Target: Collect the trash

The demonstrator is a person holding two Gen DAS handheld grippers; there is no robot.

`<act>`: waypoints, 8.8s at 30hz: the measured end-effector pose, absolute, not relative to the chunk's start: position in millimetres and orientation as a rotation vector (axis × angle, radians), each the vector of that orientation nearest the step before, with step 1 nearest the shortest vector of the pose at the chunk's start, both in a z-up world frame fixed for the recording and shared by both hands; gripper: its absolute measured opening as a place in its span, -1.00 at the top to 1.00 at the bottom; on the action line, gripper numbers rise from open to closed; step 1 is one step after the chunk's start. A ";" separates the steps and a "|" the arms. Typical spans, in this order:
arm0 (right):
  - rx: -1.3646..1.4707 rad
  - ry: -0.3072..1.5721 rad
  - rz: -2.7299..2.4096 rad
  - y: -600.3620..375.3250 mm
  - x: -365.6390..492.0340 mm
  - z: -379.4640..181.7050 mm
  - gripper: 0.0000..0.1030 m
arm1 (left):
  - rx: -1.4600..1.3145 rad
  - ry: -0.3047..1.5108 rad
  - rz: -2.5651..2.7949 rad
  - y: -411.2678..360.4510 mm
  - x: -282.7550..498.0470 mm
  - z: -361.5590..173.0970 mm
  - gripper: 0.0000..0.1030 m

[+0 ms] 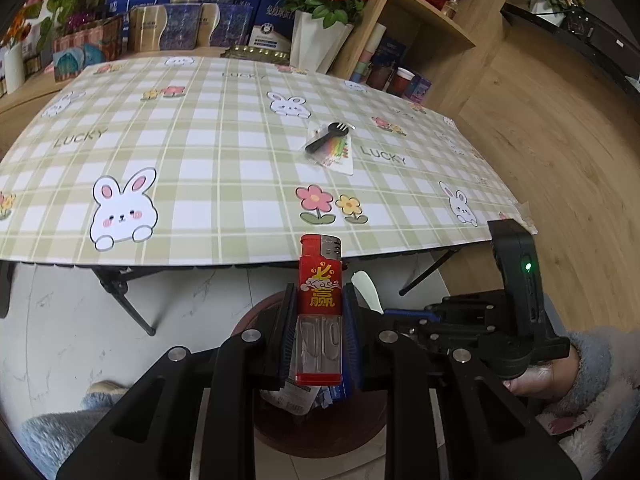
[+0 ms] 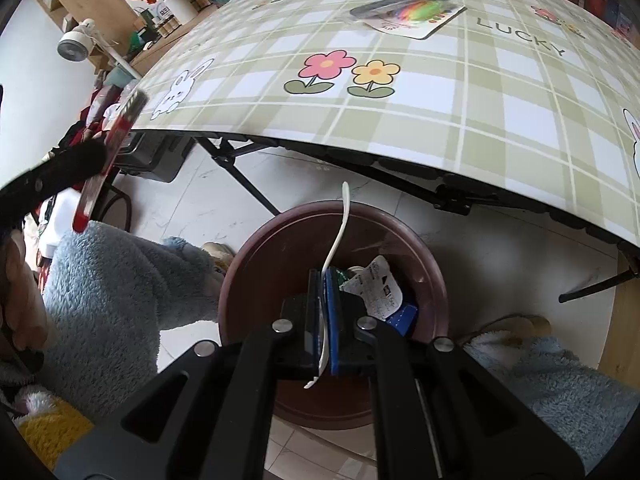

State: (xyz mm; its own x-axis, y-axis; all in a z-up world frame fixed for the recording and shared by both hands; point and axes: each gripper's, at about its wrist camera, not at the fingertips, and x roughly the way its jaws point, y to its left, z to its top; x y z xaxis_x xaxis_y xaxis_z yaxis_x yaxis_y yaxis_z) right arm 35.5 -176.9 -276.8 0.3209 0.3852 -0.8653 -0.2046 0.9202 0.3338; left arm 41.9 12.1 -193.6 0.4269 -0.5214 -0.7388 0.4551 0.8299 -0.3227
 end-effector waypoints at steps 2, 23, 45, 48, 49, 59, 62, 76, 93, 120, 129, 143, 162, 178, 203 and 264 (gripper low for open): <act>0.175 1.170 0.381 -179.3 36.2 -274.4 0.49 | -0.081 0.957 -0.610 13.4 40.8 -197.3 0.58; 0.243 0.832 0.082 -247.3 29.1 -224.8 -0.89 | -0.016 1.050 -0.615 -8.3 39.4 -234.2 0.57; 0.208 0.822 -0.040 -256.6 23.3 -229.1 -0.89 | 0.046 0.999 -0.687 -45.8 43.0 -235.7 -0.56; 0.222 0.827 -0.041 -258.3 24.4 -230.6 -0.89 | 0.014 0.962 -0.628 -32.1 49.7 -228.8 -0.67; 0.229 0.829 -0.041 -258.9 24.6 -231.0 -0.89 | -0.001 0.951 -0.609 -26.9 52.3 -226.9 -0.71; 0.270 0.845 -0.016 -263.8 28.9 -233.5 -0.89 | -0.038 0.892 -0.496 2.3 76.7 -209.7 -0.78; 0.263 0.858 -0.016 -266.7 34.4 -234.2 -0.89 | -0.018 0.874 -0.496 0.5 82.8 -204.7 -0.78; 0.254 0.903 -0.047 -294.2 71.2 -228.6 -0.89 | 0.075 0.887 -0.602 -53.7 159.0 -192.8 -0.39; 0.318 0.921 -0.047 -323.4 117.1 -238.0 -0.89 | 0.259 0.994 -0.683 -153.7 255.4 -229.3 0.10; 0.289 0.952 0.102 -253.1 207.4 -234.5 -0.19 | -0.074 0.902 -0.523 -27.7 218.7 -185.9 0.85; 0.269 1.003 0.029 -223.5 241.3 -241.2 0.01 | -0.133 0.890 -0.473 15.4 197.5 -189.6 0.85; 0.045 1.019 -0.027 -198.4 249.7 -239.4 0.03 | -0.197 0.880 -0.496 27.5 170.0 -193.6 0.85; 0.108 0.952 0.116 -207.8 163.5 -218.9 0.06 | -0.189 0.902 -0.542 20.0 125.8 -191.9 0.85; 0.172 0.859 0.181 -240.6 56.4 -202.3 0.06 | 0.043 1.045 -0.678 -35.0 50.9 -238.3 0.85; 0.169 0.961 0.290 -216.3 13.0 -237.5 0.06 | 0.007 0.842 -0.455 -3.6 36.5 -201.9 -0.88; 0.041 0.534 0.057 -262.6 27.7 -3.9 -0.89 | 0.116 0.386 -0.184 -2.8 34.6 36.5 -0.88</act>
